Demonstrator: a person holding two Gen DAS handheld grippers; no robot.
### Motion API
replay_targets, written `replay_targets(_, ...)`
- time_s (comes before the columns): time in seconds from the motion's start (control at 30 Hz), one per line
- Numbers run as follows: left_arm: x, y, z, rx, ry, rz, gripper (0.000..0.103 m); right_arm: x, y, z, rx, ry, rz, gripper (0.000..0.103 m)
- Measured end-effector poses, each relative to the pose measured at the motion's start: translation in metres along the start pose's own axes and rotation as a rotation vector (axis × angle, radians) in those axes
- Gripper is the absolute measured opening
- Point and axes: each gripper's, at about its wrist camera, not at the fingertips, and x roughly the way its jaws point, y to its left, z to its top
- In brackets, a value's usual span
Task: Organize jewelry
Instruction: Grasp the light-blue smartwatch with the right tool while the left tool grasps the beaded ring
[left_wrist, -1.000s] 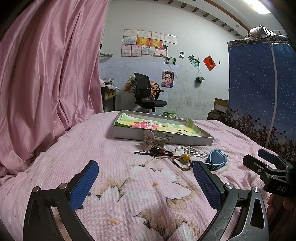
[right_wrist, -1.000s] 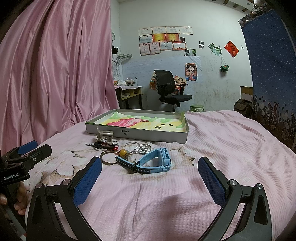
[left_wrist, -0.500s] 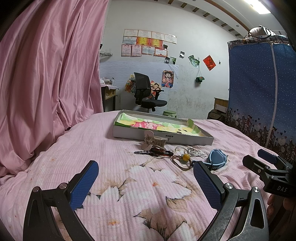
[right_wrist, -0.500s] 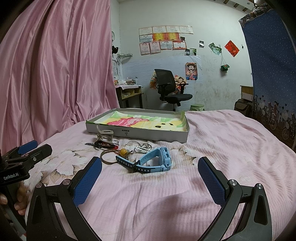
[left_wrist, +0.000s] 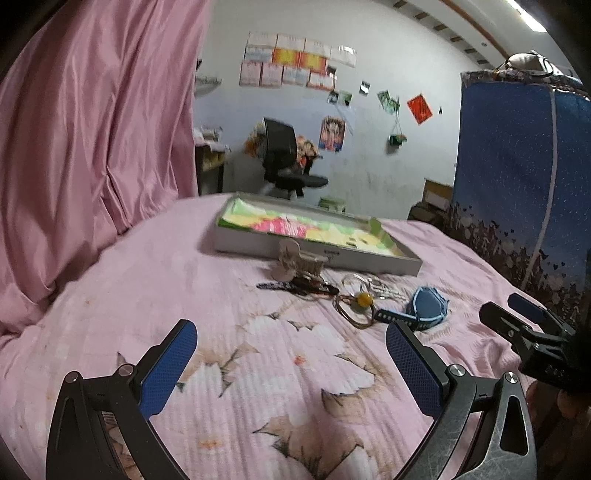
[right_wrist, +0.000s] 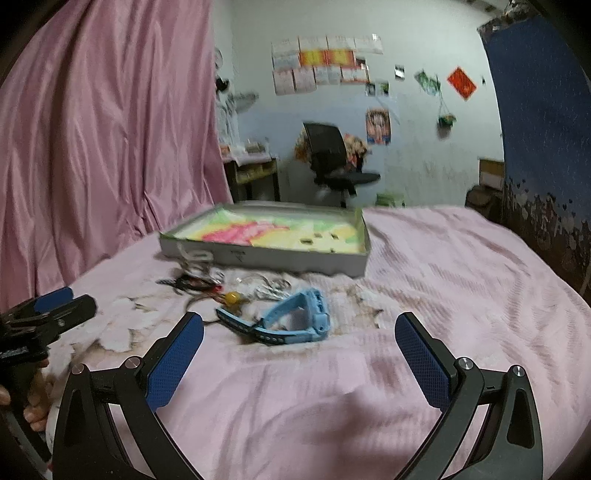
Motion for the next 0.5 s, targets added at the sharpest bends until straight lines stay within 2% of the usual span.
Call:
replay_targets(0.07, 0.005, -0.004, 0.005, -0.004, 0.037, -0.004, 0.103, 0.013, -0.008, 0.006, 0.014, 0.062, 0.005, 0.102)
replay_targets(0.23, 0.02, -0.014, 0.018, -0.008, 0.105, -0.007, 0.102, 0.031, -0.019, 0.018, 0.002, 0.147, -0.008, 0.102)
replay_targets(0.3, 0.029, -0.019, 0.023, -0.018, 0.134, -0.023, 0.098, 0.037, -0.022, 0.023, -0.006, 0.168, 0.009, 0.1)
replay_targets(0.33, 0.035, -0.018, 0.026, -0.02, 0.147, -0.031, 0.092, 0.041, -0.023, 0.025, -0.013, 0.18, 0.017, 0.097)
replay_targets(0.4, 0.047, -0.022, 0.031, -0.032, 0.19, -0.053, 0.083, 0.048, -0.023, 0.03, -0.024, 0.205, 0.04, 0.085)
replay_targets(0.47, 0.059, -0.023, 0.033, -0.043, 0.231, -0.072, 0.071, 0.055, -0.023, 0.031, -0.033, 0.23, 0.059, 0.076)
replay_targets(0.5, 0.066, -0.025, 0.034, -0.053, 0.257, -0.092, 0.068, 0.06, -0.023, 0.032, -0.038, 0.242, 0.063, 0.07)
